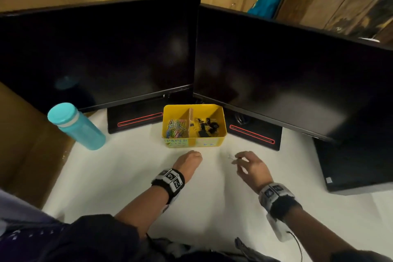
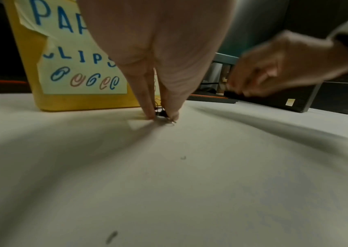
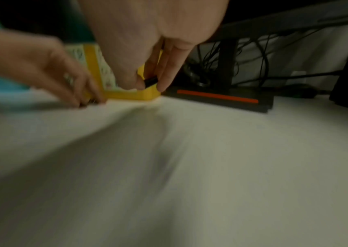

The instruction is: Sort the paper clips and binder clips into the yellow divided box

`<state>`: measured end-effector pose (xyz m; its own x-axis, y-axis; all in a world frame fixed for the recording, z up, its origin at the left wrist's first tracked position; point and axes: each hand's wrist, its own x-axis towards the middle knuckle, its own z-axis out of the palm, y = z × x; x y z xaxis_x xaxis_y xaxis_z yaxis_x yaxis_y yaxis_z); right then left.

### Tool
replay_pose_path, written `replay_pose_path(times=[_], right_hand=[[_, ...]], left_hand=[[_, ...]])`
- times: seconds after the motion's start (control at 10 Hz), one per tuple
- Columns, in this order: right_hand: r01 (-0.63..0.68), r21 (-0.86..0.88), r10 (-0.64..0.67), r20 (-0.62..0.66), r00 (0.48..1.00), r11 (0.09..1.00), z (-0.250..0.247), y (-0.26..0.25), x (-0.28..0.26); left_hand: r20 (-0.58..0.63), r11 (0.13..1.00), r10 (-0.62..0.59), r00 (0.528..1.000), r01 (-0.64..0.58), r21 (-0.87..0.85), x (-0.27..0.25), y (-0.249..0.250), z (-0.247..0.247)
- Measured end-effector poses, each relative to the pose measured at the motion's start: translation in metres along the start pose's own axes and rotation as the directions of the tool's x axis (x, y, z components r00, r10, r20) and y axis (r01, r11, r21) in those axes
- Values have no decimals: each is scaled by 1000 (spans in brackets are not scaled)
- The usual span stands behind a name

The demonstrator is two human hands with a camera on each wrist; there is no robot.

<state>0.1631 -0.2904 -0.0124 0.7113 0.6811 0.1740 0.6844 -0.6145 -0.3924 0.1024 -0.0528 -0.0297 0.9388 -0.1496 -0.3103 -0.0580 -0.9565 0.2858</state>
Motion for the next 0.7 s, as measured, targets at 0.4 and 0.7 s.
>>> replay_pose_path(times=[0.4,0.7], right_hand=[[24,146,26,-332,943,989,-53,-61,147],[-128,254,191,-239,952,959,-62,-82,165]], left_hand=[[-681,937,-147,718,-119,-328,2,24,-105],[-438,900,-301,847,100,-425,-17,2,-100]])
